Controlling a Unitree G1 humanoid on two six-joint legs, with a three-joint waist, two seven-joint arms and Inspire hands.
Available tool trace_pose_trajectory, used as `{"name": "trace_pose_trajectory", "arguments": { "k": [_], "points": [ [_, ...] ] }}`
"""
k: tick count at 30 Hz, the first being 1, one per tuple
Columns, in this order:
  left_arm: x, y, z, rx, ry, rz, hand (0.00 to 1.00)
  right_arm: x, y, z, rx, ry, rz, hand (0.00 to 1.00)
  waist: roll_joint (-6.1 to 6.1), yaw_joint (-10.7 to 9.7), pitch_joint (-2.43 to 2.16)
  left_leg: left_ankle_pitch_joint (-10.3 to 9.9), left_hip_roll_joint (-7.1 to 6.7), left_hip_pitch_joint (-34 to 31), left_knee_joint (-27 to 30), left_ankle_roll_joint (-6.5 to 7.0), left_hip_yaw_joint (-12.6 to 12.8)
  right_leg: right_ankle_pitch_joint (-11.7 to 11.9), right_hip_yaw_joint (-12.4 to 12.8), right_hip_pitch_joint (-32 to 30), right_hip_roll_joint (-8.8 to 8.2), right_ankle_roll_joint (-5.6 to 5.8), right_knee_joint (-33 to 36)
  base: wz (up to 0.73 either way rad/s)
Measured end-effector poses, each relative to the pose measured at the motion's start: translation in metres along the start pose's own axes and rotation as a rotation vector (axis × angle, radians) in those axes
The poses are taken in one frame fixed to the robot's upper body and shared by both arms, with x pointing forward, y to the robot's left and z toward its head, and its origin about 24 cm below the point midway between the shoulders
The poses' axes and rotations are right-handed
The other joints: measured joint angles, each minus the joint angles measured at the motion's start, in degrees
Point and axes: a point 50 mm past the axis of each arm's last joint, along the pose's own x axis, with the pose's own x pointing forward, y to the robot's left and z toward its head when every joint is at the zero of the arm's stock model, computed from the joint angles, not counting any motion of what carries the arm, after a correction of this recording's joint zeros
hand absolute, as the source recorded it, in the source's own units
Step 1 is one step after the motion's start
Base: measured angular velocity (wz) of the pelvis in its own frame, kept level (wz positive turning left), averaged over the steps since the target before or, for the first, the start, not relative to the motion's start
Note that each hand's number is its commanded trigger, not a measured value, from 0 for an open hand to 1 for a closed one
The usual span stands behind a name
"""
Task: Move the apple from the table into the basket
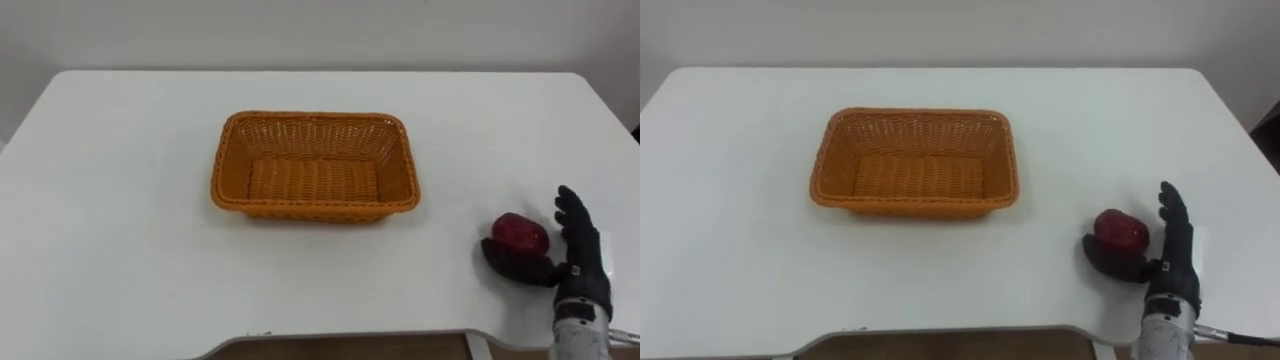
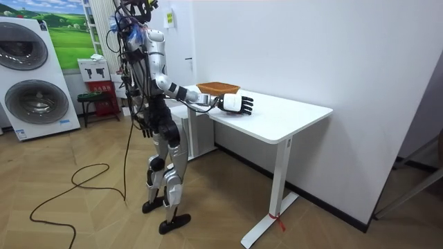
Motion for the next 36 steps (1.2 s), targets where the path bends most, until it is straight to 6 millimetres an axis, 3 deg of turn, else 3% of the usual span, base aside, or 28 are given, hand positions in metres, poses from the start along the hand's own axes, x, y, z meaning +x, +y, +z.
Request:
{"name": "trace_pose_trajectory", "arguments": {
  "k": [12, 20, 26, 31, 36],
  "points": [
    [0.0, 0.003, 0.004, 0.021, -0.021, 0.027, 0.0, 0.005, 0.0, -0.004, -0.062, -0.003, -0.01, 1.0, -0.43, -0.73, 0.08, -0.01, 0.09, 0.69, -0.51, -0.02, 0.04, 0.03, -0.08, 0.48, 0.11, -0.03, -0.01, 0.0],
    [0.002, 0.004, 0.013, 0.02, -0.038, 0.027, 0.0, 0.007, 0.003, 0.005, -0.09, -0.033, 0.0, 1.0, -0.51, -0.8, 0.09, -0.01, 0.12, 0.52, -0.59, -0.02, 0.1, 0.05, -0.08, 0.11, 0.13, -0.06, 0.08, -0.01],
    [0.004, 0.003, 0.016, 0.045, -0.033, 0.022, 0.0, 0.001, 0.014, 0.022, -0.091, -0.096, 0.069, 1.0, -0.13, 0.77, 0.16, -0.01, 0.08, 0.54, -0.53, -0.02, 0.39, 0.1, 0.27, -0.56, 0.11, -0.11, 0.36, -0.04],
    [0.002, -0.001, 0.009, 0.055, -0.016, 0.004, 0.0, -0.003, 0.025, 0.057, -0.061, -0.25, 0.137, 1.0, 0.67, 1.14, 0.59, -0.01, 0.1, 0.36, -0.41, -0.02, 0.36, 0.1, 0.12, -0.58, 0.07, -0.1, 0.34, 0.0],
    [0.003, -0.002, 0.013, 0.054, -0.027, -0.005, 0.0, -0.005, 0.026, 0.077, -0.034, -0.331, 0.152, 1.0, 0.69, 2.37, 0.39, -0.01, 0.09, -0.18, -0.38, -0.02, 0.23, 0.11, 0.02, -0.67, 0.06, -0.09, 0.19, 0.01]
  ]
}}
